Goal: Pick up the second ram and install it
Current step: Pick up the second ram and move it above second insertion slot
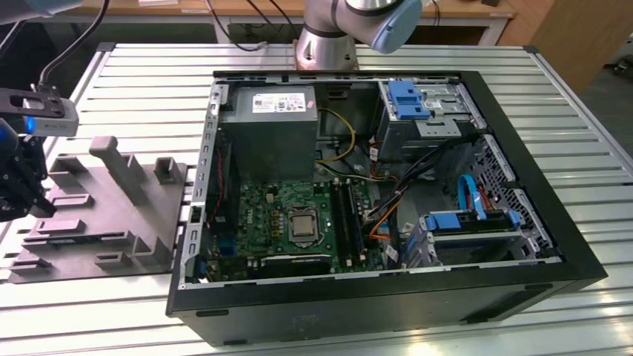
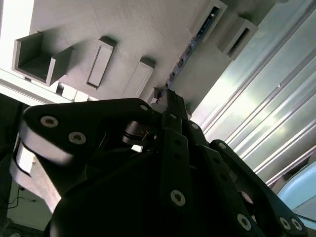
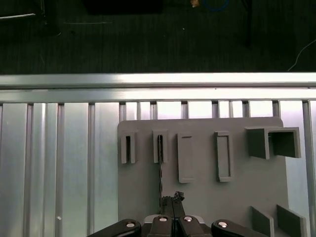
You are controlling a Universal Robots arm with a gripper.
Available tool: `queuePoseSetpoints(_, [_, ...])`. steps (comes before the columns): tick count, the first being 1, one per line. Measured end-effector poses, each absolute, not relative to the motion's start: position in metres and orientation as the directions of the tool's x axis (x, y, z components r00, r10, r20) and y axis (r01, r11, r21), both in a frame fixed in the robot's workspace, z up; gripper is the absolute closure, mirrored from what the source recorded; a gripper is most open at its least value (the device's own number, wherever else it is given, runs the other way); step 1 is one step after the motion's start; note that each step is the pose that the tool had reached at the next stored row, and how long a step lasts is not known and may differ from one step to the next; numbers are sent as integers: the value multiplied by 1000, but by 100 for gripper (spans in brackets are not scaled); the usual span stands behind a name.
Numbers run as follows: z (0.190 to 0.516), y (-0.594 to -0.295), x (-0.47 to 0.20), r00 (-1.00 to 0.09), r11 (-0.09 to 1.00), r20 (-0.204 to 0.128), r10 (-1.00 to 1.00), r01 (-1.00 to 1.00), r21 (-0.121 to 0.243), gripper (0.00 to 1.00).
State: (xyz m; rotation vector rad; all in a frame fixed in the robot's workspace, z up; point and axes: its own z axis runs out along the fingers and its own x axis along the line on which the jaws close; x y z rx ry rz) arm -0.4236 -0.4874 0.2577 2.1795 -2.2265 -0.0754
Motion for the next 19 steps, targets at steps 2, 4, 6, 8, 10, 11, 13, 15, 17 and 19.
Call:
queuePoseSetpoints(2, [255, -488, -424, -17, 16, -15, -1000, -998, 53, 90])
queuePoseSetpoints(4, [252, -488, -424, -16, 15, -14, -1000, -998, 53, 90])
queuePoseSetpoints(6, [249, -488, -424, -16, 15, -14, -1000, -998, 53, 90])
queuePoseSetpoints(8, [246, -489, -424, -16, 15, -14, -1000, -998, 53, 90])
queuePoseSetpoints(10, [245, -489, -424, -16, 15, -14, -1000, -998, 53, 90])
queuePoseSetpoints(11, [244, -489, -424, -16, 15, -14, -1000, -998, 53, 90])
queuePoseSetpoints(13, [242, -490, -424, -16, 15, -14, -1000, -998, 53, 90])
queuePoseSetpoints(15, [239, -490, -424, -16, 15, -14, -1000, -998, 53, 90])
queuePoseSetpoints(17, [235, -490, -424, -16, 15, -14, -1000, -998, 53, 90])
queuePoseSetpoints(19, [232, -491, -424, -16, 15, -14, -1000, -998, 53, 90])
